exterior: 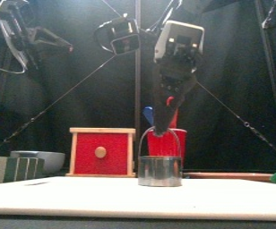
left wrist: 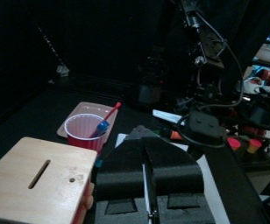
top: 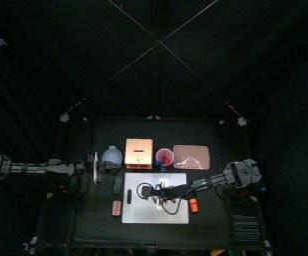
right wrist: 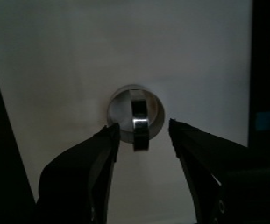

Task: Grab drawer handle

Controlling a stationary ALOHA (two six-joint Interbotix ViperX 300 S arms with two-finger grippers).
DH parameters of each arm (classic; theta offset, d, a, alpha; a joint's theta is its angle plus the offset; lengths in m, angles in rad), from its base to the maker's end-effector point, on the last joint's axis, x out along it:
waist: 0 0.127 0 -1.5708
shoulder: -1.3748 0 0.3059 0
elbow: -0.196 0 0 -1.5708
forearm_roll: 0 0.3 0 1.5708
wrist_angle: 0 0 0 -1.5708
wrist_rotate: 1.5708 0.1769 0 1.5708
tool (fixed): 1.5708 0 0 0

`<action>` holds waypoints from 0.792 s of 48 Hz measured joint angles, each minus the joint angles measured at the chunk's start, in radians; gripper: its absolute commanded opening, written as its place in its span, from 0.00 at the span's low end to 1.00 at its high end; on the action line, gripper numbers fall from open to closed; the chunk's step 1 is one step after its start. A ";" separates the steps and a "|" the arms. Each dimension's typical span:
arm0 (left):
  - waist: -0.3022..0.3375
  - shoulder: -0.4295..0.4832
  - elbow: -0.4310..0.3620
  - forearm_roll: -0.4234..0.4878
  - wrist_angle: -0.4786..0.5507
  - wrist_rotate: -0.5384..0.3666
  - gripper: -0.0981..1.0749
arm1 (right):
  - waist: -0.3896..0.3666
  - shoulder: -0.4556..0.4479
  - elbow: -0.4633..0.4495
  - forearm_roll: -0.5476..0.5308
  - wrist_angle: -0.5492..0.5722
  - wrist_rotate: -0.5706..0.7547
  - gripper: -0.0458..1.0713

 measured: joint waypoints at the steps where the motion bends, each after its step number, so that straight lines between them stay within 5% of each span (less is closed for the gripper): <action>1: -0.002 0.000 0.000 -0.002 0.000 0.000 0.14 | 0.002 -0.008 0.002 -0.006 0.002 0.000 0.79; 17: -0.003 0.000 0.002 -0.008 0.002 0.002 0.14 | 0.020 -0.173 0.092 -0.133 -0.012 0.003 0.79; 29: -0.003 0.000 0.002 -0.006 -0.002 0.005 0.14 | 0.018 -0.383 0.245 -0.160 -0.233 0.061 0.79; 38: -0.003 0.002 0.002 0.031 -0.023 0.006 0.14 | -0.012 -0.566 0.462 -0.210 -0.445 0.066 0.79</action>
